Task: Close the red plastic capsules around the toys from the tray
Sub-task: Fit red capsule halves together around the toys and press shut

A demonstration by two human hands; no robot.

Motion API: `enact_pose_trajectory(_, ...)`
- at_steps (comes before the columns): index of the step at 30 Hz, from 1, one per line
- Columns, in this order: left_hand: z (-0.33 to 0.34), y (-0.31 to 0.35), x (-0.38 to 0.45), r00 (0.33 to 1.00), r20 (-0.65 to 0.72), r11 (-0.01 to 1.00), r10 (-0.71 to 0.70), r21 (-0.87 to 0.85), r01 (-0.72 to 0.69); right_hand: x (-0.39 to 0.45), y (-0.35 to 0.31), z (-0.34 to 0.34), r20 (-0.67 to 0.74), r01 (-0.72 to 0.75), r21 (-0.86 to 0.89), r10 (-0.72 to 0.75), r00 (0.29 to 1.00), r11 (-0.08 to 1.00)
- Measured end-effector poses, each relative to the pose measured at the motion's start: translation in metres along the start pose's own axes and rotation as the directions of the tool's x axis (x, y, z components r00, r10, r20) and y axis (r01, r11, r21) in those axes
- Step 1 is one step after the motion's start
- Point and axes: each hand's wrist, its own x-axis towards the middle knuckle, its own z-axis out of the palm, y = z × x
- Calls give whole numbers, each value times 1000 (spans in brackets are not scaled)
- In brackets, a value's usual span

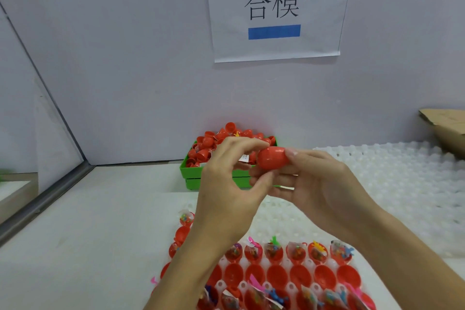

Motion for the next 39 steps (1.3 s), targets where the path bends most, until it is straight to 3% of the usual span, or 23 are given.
enact_pose_trajectory(5, -1, 3, -1, 1000, 26, 997, -12, -77, 14, 0, -1, -2, 55, -62, 38, 60, 997, 997)
enact_pose_trajectory(8, -2, 1, -1, 1000, 16, 999, -24, -42, 25, 2, 0, -3, -2, -91, -20, 91, 996, 996)
enact_pose_trajectory(11, -4, -2, 0, 1000, 17, 999, -17, 30, 16, 5, 1, -5, -122, -31, -130, 15, 992, 991)
enact_pose_trajectory(14, -4, -3, 1, 999, 19, 999, -35, 24, 34, 5, 3, -7, -146, 55, -217, -89, 985, 975)
enact_pose_trajectory(22, -2, -8, 0, 989, 95, 992, -117, -32, 121, 6, 5, -10, -160, 46, -288, -95, 982, 956)
enact_pose_trajectory(25, -2, -5, 1, 975, 119, 958, -187, -197, 208, 6, 6, -10, -142, 113, -381, -179, 974, 918)
enact_pose_trajectory(28, 0, -4, 2, 934, 163, 857, -317, -373, 355, 4, 5, -10, -71, 224, -465, -288, 955, 856)
enact_pose_trajectory(33, 4, -6, 2, 899, 207, 782, -385, -444, 437, 3, 4, -9, -29, 285, -580, -370, 929, 763)
enact_pose_trajectory(39, 1, -6, 2, 894, 265, 742, -360, -500, 447, 3, 3, -11, -29, 305, -590, -397, 917, 748)
